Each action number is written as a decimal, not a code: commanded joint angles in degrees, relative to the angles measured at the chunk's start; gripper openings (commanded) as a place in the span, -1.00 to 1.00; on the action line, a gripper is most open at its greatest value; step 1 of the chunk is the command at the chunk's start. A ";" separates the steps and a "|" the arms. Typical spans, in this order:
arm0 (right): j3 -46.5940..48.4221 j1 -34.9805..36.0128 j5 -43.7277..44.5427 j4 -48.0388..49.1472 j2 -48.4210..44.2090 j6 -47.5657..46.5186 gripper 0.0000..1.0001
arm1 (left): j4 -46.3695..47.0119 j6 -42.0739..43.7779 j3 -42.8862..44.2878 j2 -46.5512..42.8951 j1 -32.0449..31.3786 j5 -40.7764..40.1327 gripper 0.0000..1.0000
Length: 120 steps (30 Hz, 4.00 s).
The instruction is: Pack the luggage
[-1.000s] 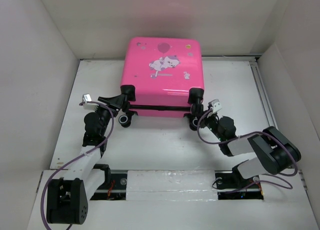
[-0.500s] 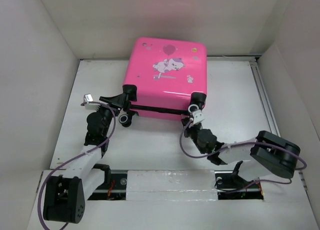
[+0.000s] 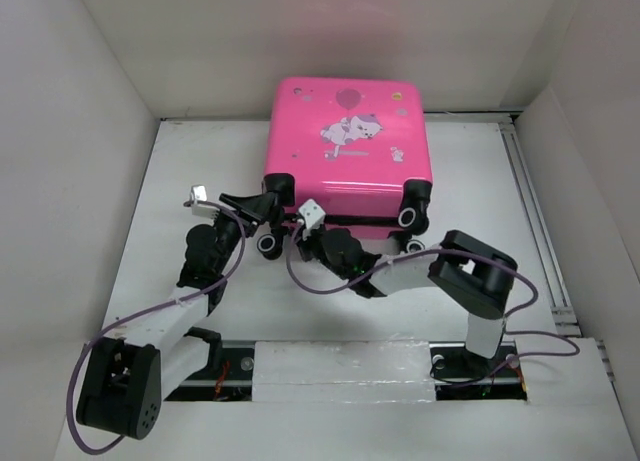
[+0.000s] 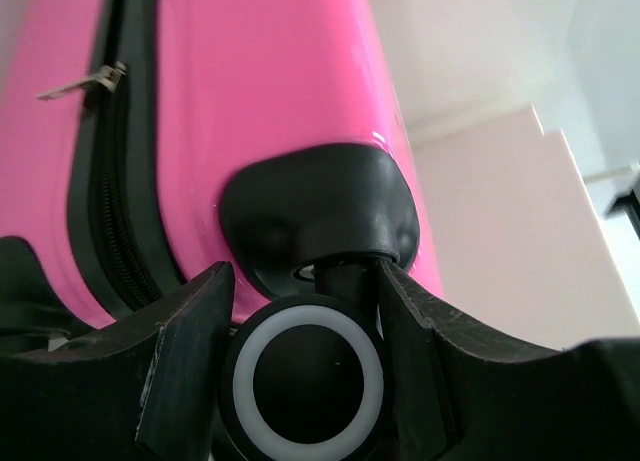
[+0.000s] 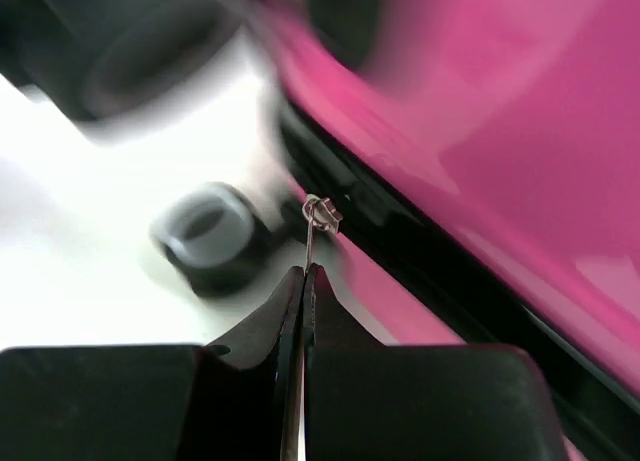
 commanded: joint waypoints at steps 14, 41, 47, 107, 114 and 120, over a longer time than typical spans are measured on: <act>15.09 2.13 -27.15 6.73 9.16 4.01 -0.63 | 8.65 -6.20 4.20 -5.52 -6.12 10.88 -1.00; 6.33 -43.90 -4.46 -43.08 -35.80 2.08 -0.75 | 2.23 4.87 7.01 -4.55 -6.12 6.83 -1.00; 12.05 -53.68 -16.15 -42.38 -23.21 3.66 -0.52 | 1.62 8.65 7.01 -4.03 -6.65 8.85 -1.00; -36.63 -4.20 1.67 16.82 -37.84 0.25 -0.28 | 12.77 7.08 38.39 31.22 -41.02 8.41 -1.00; -34.88 -2.79 14.24 41.96 -18.23 -6.61 -0.08 | 15.59 5.05 37.86 30.70 -43.65 5.43 -1.00; -31.19 -2.79 18.29 55.51 -4.76 -8.46 -0.06 | 17.35 3.38 38.39 31.22 -43.65 6.74 -1.00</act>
